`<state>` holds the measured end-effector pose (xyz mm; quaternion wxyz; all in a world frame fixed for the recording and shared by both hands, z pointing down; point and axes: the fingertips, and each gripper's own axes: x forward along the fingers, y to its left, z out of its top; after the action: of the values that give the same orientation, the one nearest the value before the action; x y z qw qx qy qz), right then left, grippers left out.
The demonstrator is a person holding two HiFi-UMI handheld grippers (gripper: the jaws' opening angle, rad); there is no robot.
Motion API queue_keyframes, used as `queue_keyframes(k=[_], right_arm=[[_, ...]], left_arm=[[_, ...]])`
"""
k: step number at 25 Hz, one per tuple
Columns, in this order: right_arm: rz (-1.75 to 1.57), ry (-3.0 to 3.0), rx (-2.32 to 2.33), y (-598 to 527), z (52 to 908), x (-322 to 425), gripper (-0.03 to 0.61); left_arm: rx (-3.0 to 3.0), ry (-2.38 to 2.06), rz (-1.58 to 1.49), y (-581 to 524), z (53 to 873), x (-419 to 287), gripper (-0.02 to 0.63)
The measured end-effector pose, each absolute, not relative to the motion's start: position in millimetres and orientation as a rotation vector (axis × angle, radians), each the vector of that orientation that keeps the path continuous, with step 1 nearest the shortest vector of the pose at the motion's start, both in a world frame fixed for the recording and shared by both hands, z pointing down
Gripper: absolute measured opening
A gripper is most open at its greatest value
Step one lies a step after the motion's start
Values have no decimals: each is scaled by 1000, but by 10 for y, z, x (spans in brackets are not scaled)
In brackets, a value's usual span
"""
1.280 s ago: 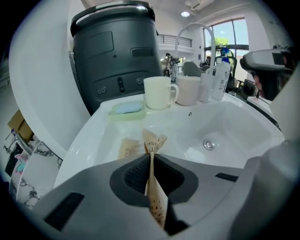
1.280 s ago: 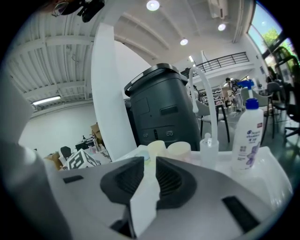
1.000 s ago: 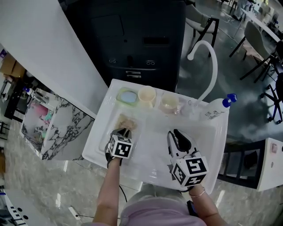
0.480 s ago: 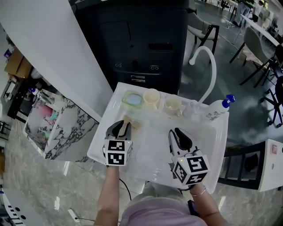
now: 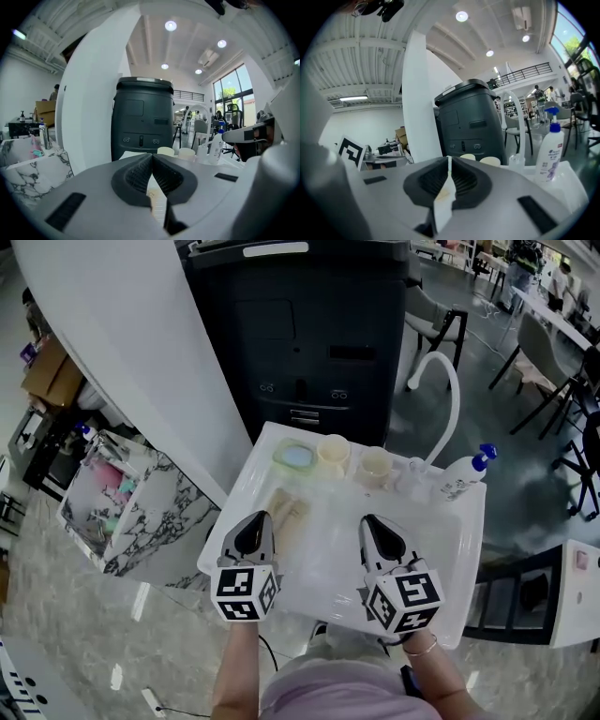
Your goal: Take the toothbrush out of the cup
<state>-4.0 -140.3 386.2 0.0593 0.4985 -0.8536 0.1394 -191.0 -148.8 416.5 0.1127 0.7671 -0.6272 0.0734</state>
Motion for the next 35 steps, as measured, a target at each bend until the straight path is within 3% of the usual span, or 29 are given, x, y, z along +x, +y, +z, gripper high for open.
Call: queue_keyframes(k=[22, 35], right_arm=[[335, -2688, 1427, -1064, 3650, -170, 3], [346, -2655, 1477, -1070, 3684, -79, 3]], left_arm=[[2246, -1858, -53, -1000, 3931, -2165, 2], [2294, -1846, 65, -1008, 3939, -2085, 2]])
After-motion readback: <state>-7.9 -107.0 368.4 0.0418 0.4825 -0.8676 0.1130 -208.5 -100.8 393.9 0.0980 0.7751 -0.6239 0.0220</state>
